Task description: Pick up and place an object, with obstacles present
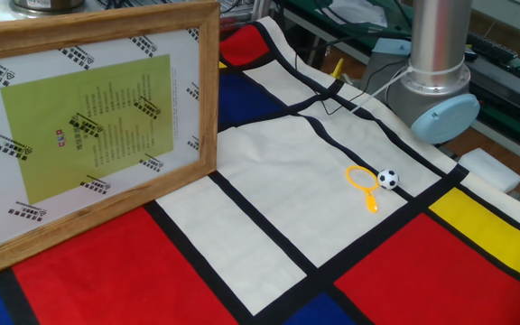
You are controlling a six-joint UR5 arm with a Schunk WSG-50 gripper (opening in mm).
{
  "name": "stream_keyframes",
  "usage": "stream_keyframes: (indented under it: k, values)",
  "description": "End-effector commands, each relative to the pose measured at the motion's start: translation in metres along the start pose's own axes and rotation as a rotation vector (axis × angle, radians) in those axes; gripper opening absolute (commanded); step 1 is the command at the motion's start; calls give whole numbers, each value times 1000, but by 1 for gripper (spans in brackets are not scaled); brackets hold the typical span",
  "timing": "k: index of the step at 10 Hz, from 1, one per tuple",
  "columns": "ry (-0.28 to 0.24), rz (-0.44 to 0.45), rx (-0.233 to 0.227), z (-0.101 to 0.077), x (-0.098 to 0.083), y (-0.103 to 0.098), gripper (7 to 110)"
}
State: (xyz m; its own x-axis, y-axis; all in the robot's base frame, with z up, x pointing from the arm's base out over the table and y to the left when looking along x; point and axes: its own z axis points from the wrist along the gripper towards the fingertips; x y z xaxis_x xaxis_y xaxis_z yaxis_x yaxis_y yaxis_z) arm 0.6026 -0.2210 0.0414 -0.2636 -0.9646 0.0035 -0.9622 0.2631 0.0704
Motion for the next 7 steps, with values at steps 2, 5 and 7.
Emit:
stream_keyframes:
  k: [2,5,7]
  values:
    - [35,9,2,-22,3,1,7]
    - [47,16,-4,-42,3,13,7]
    - [76,12,-1,-59,9,20,7]
